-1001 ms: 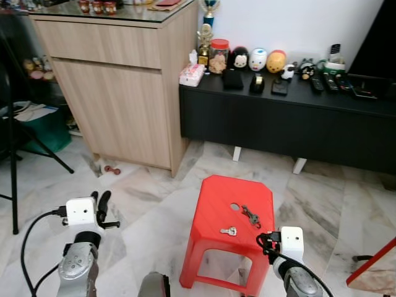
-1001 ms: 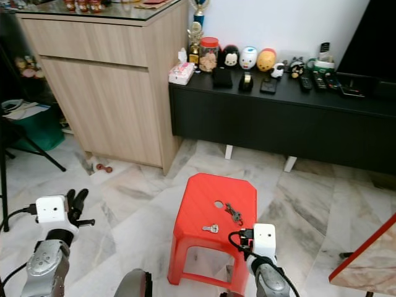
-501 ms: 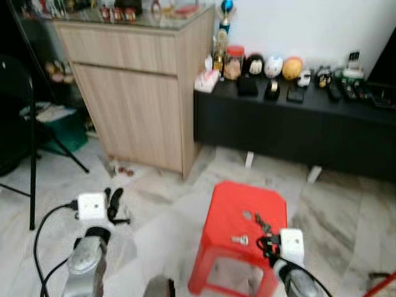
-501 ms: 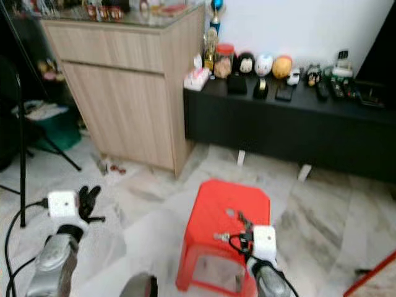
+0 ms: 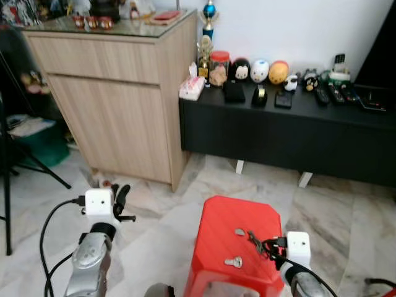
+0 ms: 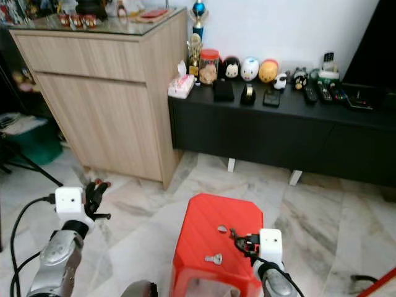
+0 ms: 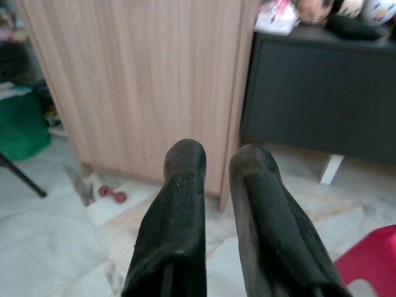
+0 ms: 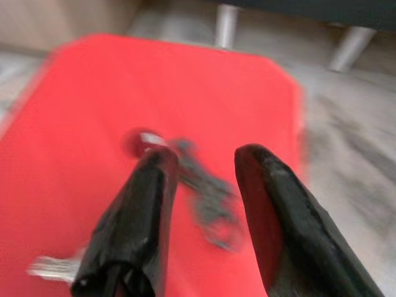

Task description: Hang keys on a hook

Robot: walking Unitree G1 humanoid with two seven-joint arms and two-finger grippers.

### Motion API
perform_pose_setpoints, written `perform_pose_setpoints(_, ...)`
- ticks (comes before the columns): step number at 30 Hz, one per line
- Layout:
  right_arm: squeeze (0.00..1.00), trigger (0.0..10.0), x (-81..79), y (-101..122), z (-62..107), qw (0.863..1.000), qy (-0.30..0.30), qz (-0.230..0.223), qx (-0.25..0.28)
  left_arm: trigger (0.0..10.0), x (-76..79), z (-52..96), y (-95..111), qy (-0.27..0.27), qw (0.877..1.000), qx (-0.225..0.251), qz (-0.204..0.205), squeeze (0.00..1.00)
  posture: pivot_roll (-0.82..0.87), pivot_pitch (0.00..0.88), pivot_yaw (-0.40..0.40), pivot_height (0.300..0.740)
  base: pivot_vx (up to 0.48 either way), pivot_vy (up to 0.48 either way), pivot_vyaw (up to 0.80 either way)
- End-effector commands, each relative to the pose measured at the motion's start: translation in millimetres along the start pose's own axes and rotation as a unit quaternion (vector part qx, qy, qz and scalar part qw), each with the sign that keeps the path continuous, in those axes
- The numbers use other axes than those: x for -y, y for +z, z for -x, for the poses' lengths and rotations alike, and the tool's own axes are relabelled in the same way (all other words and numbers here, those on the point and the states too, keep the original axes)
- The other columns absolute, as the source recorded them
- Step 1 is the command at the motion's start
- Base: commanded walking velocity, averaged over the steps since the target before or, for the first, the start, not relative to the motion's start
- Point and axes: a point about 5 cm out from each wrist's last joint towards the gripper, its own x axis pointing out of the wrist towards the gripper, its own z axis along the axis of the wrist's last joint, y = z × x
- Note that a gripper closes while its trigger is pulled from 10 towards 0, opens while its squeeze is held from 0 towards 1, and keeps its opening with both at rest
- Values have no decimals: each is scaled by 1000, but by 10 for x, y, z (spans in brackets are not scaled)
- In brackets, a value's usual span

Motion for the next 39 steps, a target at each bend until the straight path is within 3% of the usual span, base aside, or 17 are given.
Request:
perform_pose_setpoints(1,0,10000,62,11,7,1000,-6,7,0,10000,23,-10,5,-5,1000,0,2,0,138,0,-40,635,0,0,0)
perform_pose_setpoints(11,0,10000,129,-83,18,997,-51,29,-46,10000,61,-14,35,-22,1000,-2,-4,0,137,0,-28,635,0,0,0)
perform_pose_setpoints(17,0,10000,176,-10,-23,996,-67,38,-53,10000,139,-51,101,-45,999,-2,1,0,143,21,-24,635,0,0,0)
perform_pose_setpoints(22,0,10000,166,123,-89,995,-62,62,-44,10000,207,-81,198,-56,998,9,9,0,139,53,-23,635,0,0,0)
perform_pose_setpoints(31,0,10000,117,250,-151,996,-48,66,-31,10000,315,-110,513,-64,996,59,8,0,164,133,-38,635,0,0,0)
perform_pose_setpoints(39,0,10000,85,363,-195,996,-34,74,-17,10000,474,-58,615,-82,994,69,14,0,158,172,-53,635,0,0,0)
